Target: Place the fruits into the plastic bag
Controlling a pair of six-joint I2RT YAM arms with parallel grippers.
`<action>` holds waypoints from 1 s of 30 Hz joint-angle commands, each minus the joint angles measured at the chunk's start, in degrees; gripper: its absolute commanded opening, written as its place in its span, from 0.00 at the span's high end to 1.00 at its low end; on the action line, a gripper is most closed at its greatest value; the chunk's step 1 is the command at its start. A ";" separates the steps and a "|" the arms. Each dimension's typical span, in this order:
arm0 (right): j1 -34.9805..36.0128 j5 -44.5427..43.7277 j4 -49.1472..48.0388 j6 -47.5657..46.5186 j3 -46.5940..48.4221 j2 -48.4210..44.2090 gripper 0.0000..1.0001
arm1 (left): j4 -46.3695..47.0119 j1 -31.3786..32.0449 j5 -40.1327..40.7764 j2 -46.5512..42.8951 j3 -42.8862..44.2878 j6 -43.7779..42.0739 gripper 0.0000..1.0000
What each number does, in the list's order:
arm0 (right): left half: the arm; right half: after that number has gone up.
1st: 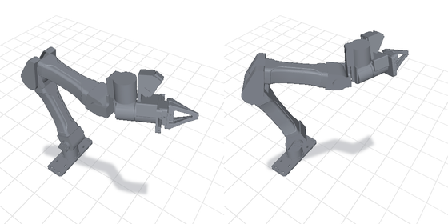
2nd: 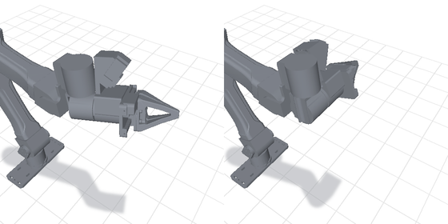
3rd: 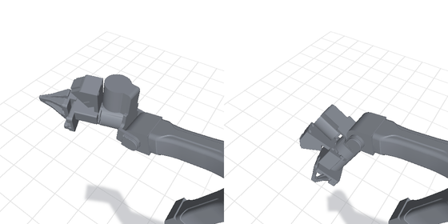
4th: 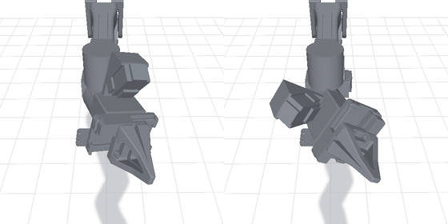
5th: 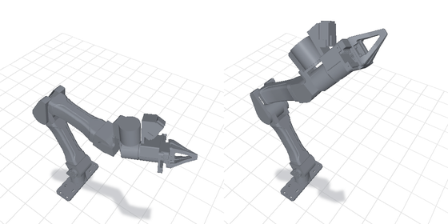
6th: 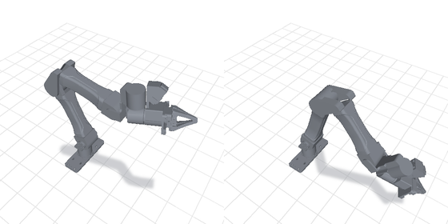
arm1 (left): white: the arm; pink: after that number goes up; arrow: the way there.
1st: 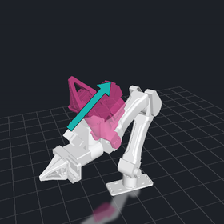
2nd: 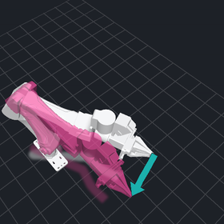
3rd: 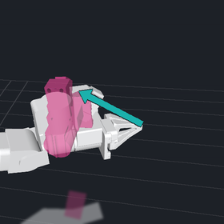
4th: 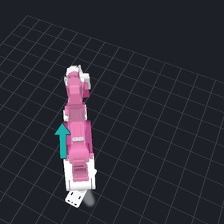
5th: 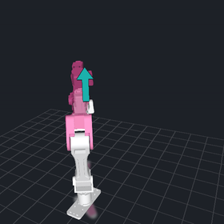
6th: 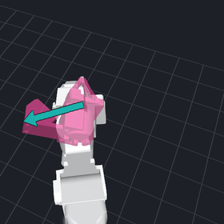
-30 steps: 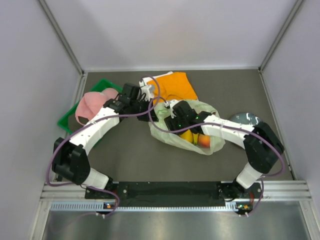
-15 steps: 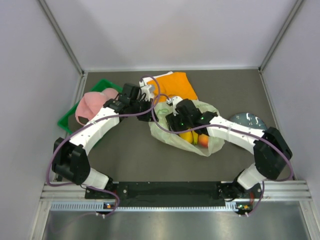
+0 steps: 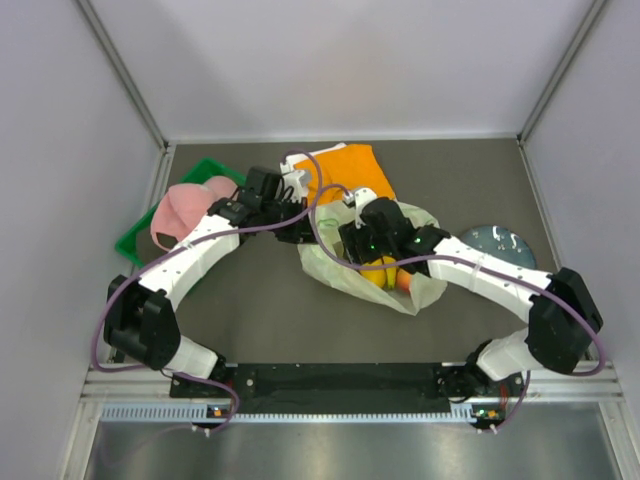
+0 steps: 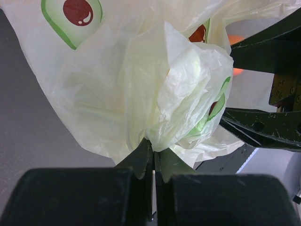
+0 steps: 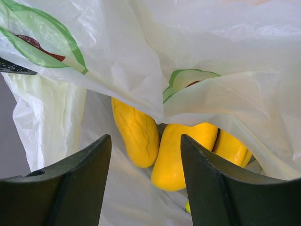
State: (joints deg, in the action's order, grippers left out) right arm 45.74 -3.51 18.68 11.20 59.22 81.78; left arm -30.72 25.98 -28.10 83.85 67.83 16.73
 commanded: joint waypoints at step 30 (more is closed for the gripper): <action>0.93 2.80 -1.89 2.51 1.60 -11.72 0.39 | 0.66 0.21 -0.64 -1.50 2.22 -0.38 1.00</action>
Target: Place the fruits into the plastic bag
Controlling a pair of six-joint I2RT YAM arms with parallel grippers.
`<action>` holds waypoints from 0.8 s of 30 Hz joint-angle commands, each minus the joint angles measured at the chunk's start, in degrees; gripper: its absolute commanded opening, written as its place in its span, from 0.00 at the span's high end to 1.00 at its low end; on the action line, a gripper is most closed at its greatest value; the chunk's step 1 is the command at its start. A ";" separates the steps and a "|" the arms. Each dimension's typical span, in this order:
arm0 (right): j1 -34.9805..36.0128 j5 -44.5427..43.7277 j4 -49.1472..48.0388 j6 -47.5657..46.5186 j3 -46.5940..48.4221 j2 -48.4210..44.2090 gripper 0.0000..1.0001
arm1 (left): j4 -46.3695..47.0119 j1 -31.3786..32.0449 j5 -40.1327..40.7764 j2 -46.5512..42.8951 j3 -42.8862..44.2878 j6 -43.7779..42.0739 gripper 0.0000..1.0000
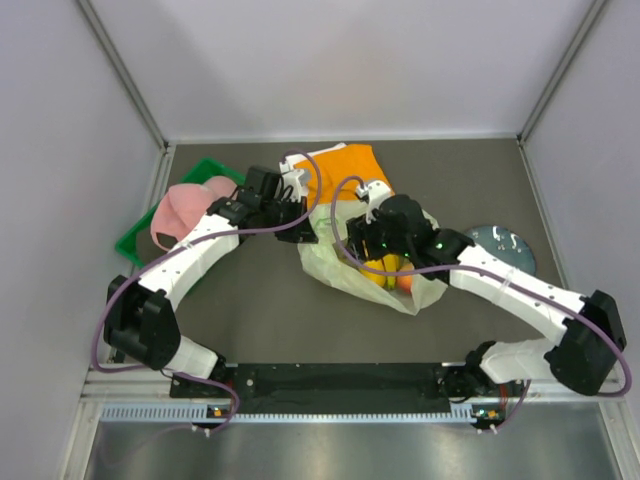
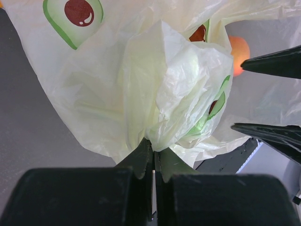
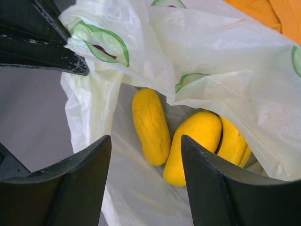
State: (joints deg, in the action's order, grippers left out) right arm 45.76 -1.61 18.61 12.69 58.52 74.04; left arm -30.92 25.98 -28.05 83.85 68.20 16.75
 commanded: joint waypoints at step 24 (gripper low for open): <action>0.91 -10.52 8.81 5.68 7.13 -11.55 0.32 | 0.77 0.83 -0.60 -1.50 1.84 -0.40 1.00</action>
State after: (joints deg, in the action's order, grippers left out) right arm 45.76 -9.45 27.20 17.41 65.23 62.87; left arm -30.92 26.37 -28.05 83.85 68.20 16.75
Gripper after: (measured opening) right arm 0.680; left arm 0.013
